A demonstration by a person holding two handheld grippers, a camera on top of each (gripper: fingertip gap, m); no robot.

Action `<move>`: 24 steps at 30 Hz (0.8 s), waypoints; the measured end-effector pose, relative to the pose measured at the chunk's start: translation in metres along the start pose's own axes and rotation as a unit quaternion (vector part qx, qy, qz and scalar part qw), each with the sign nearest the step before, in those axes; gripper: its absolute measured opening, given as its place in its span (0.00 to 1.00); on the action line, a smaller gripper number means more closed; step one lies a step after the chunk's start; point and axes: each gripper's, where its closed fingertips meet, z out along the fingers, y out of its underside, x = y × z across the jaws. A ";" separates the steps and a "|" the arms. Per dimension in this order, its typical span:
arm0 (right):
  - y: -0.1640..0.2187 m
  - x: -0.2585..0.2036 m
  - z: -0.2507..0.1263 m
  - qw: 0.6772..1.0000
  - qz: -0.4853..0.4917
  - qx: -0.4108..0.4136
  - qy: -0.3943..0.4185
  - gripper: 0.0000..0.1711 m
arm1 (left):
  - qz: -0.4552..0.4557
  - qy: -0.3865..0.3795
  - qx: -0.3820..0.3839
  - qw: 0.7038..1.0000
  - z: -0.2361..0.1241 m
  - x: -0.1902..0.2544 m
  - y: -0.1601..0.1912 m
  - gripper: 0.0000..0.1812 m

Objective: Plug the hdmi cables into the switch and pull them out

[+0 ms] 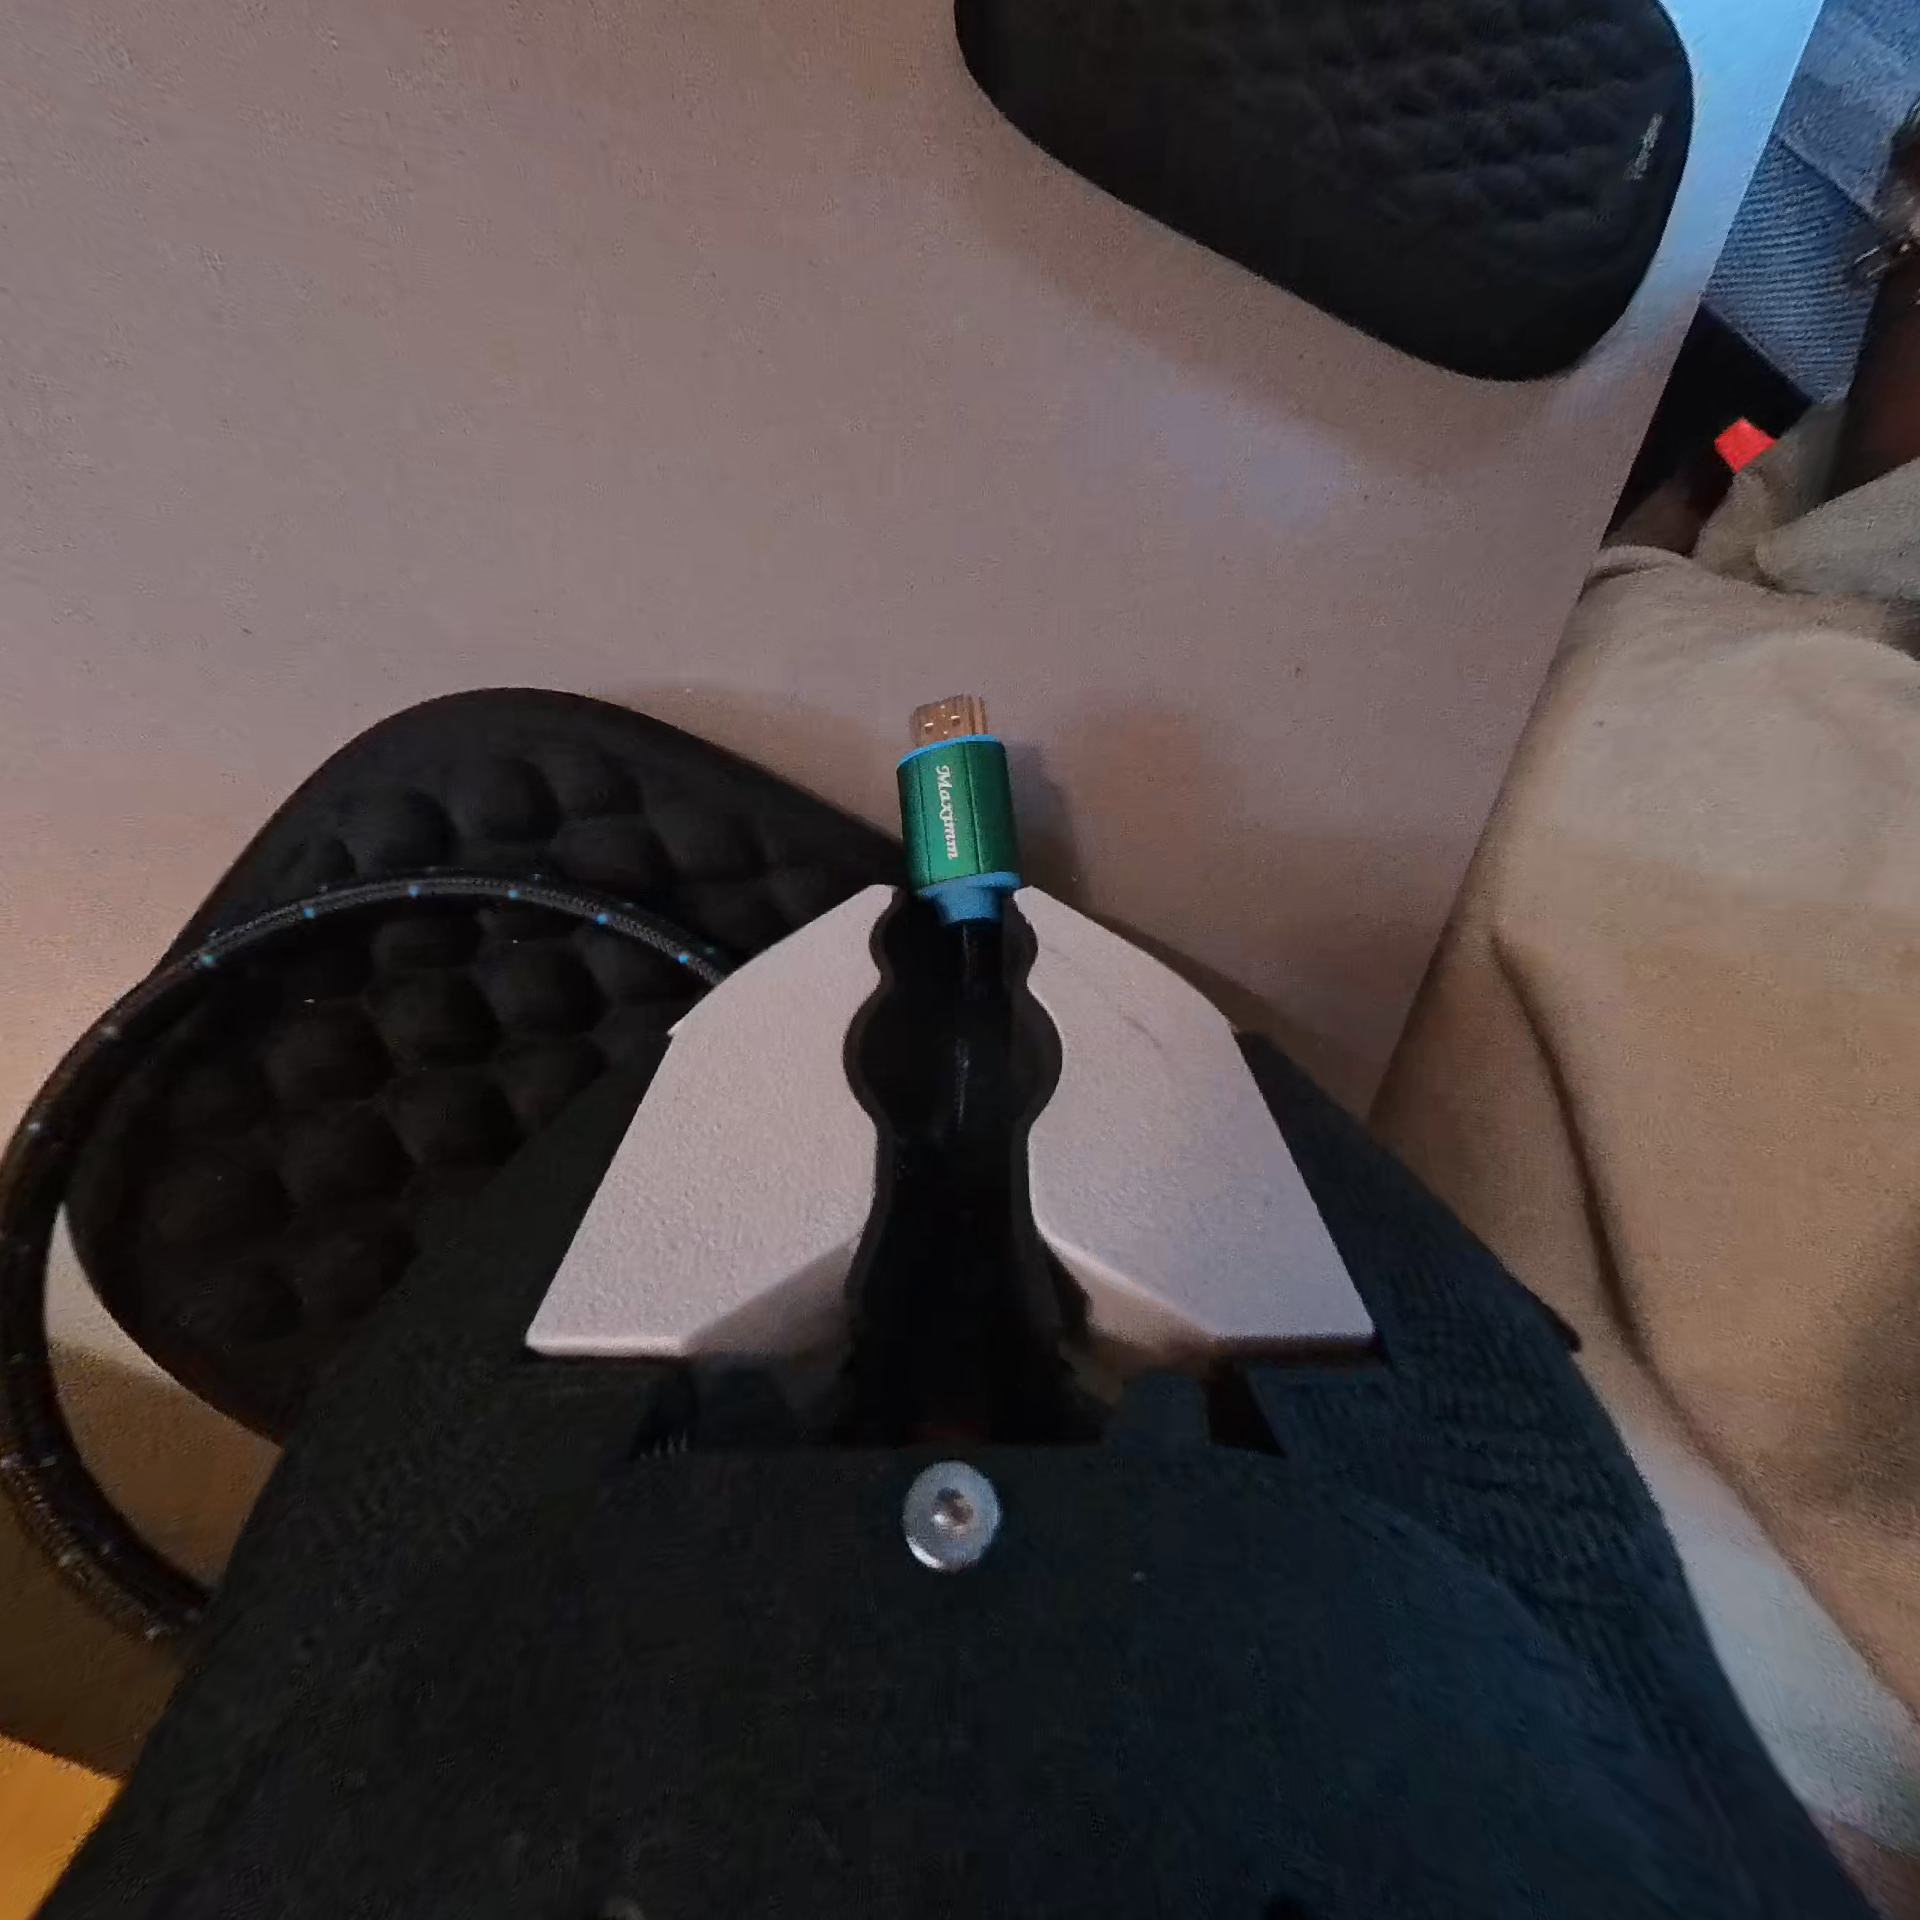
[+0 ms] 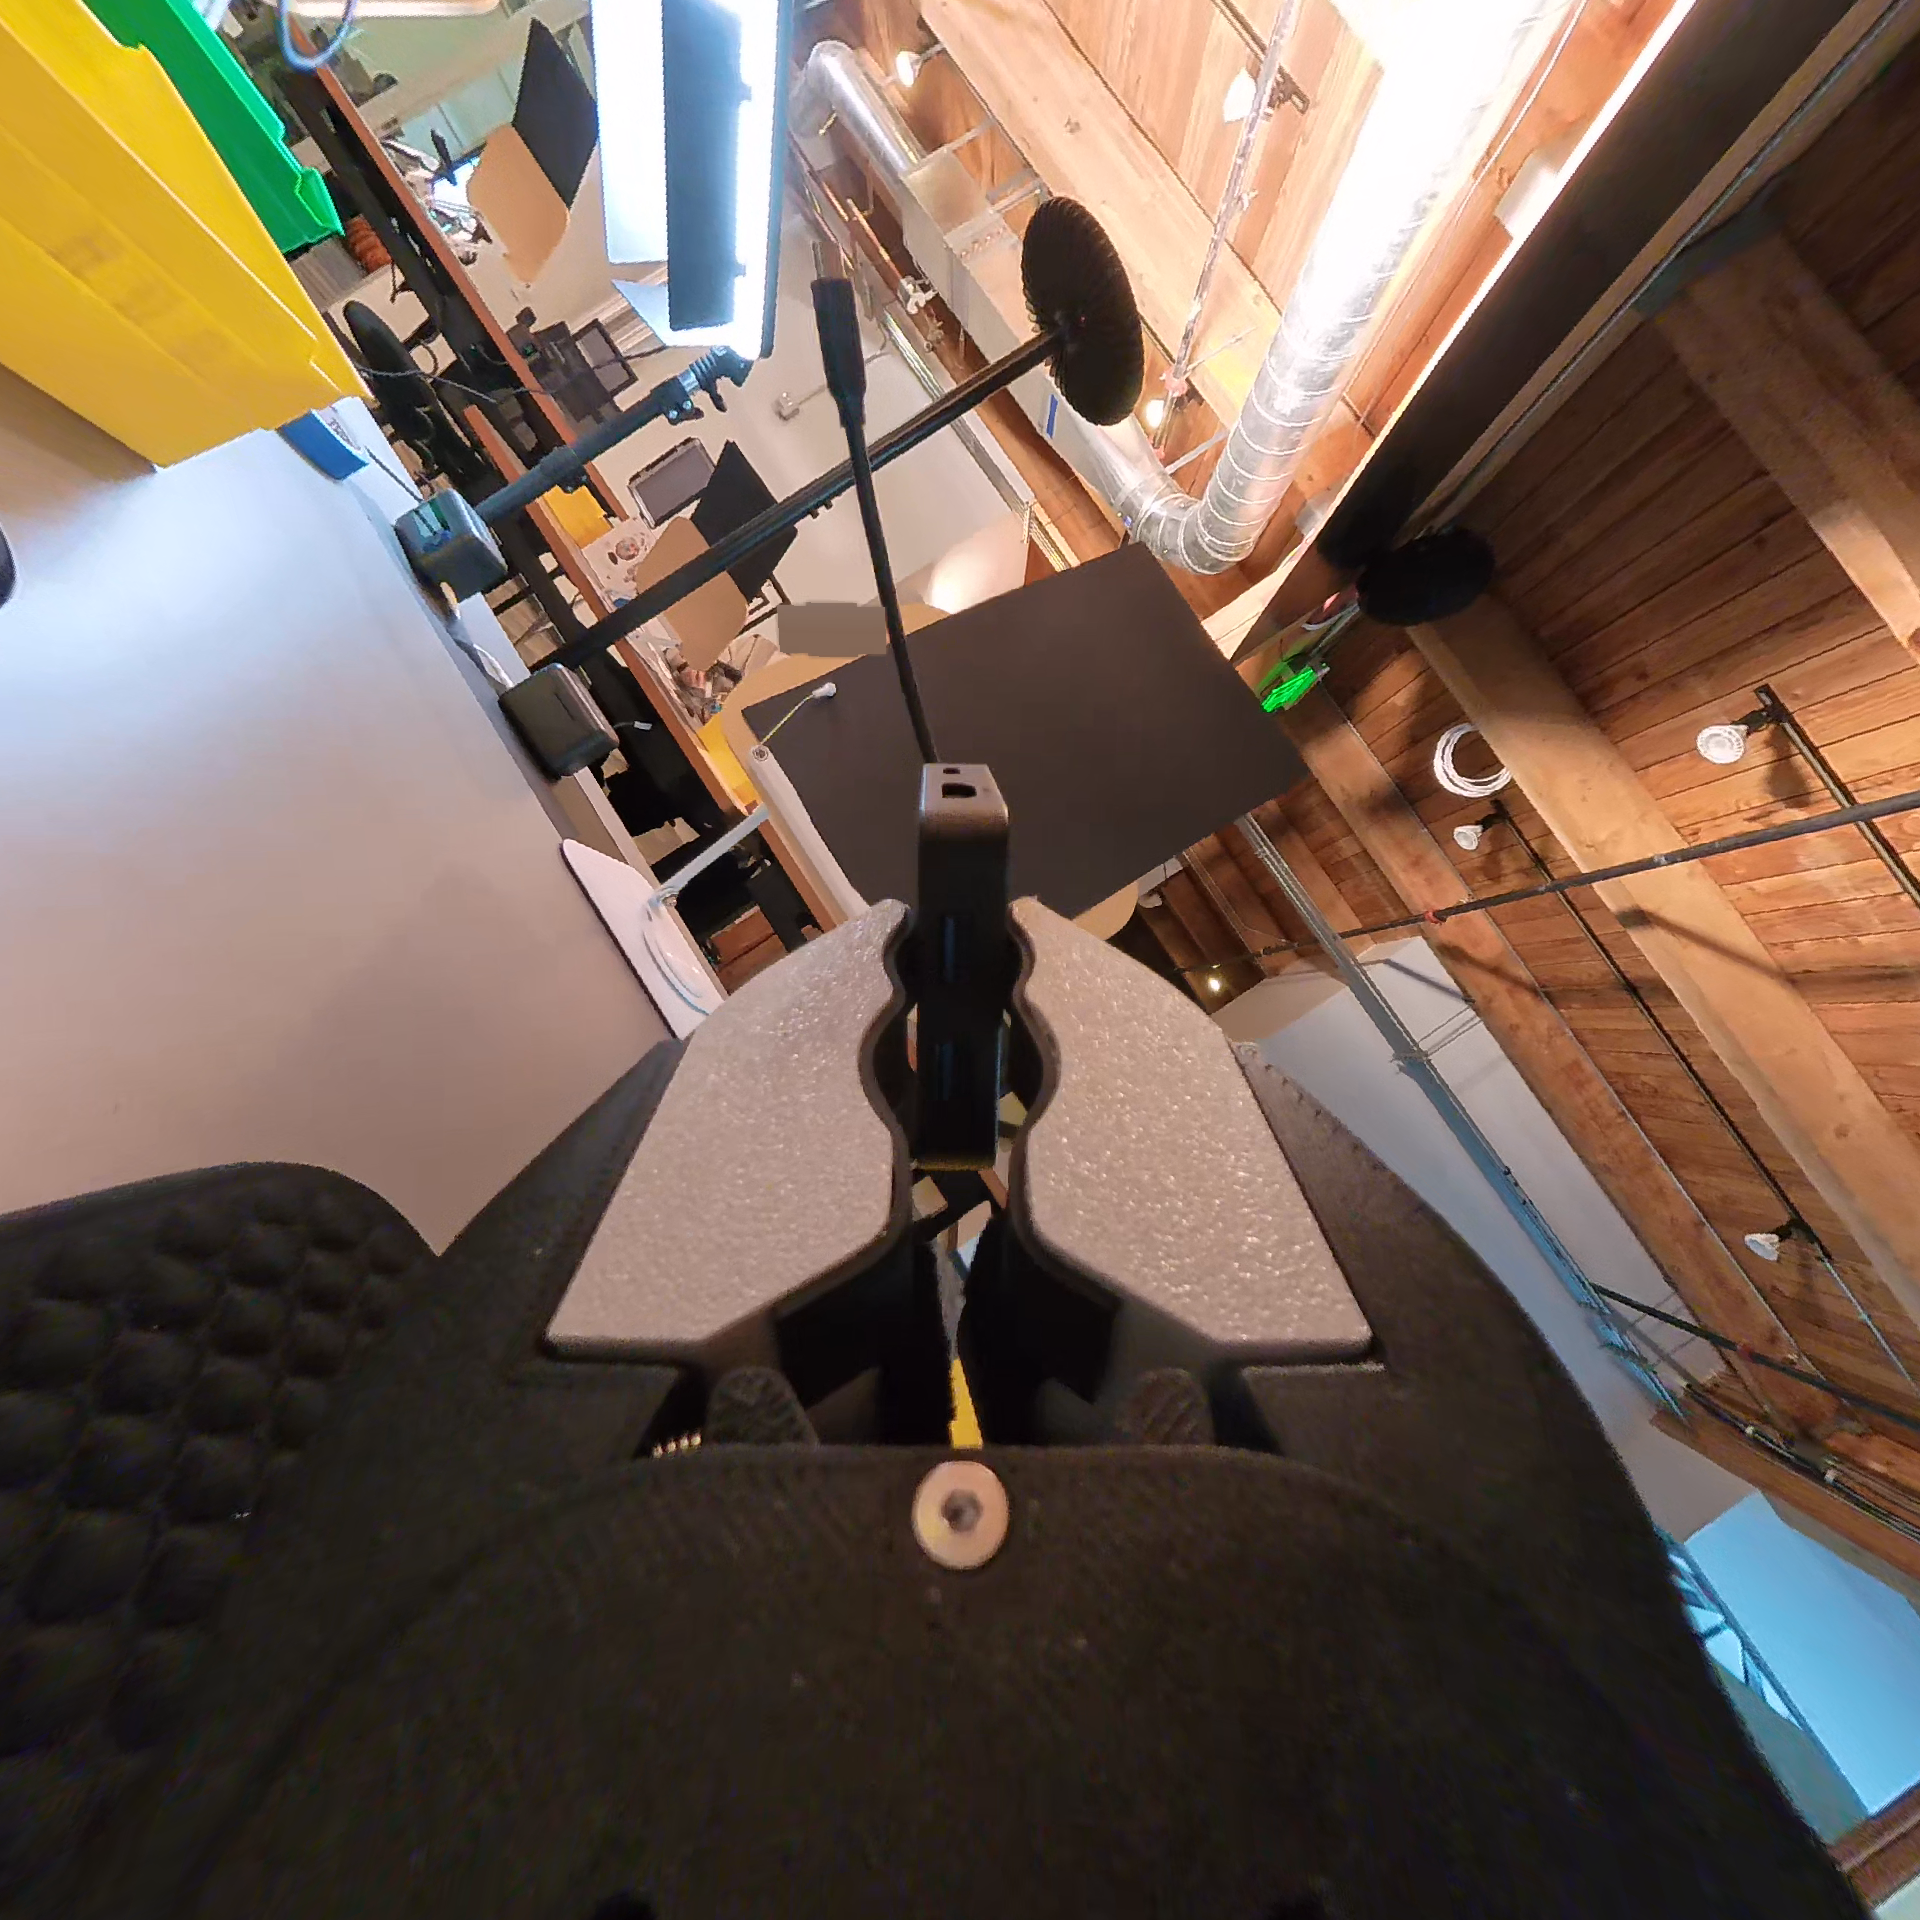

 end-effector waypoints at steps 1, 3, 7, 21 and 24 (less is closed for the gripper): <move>-0.001 0.000 0.000 1.000 -0.001 0.001 -0.001 0.08 | 0.009 -0.008 0.005 1.000 0.000 0.000 0.000 0.10; -0.002 -0.002 0.001 1.000 0.000 0.003 -0.004 0.08 | 0.024 -0.022 0.011 0.999 0.001 -0.001 0.000 0.10; -0.002 -0.009 0.003 1.000 -0.006 0.004 -0.018 0.08 | 0.095 -0.065 0.023 0.993 -0.001 -0.001 -0.002 0.09; 0.010 -0.087 0.025 0.979 -0.156 -0.034 -0.130 0.08 | 0.314 -0.289 0.030 0.904 -0.043 0.004 -0.053 0.08; 0.006 -0.096 0.030 0.975 -0.183 -0.037 -0.121 0.08 | 0.328 -0.293 0.041 0.897 -0.037 0.017 -0.069 0.08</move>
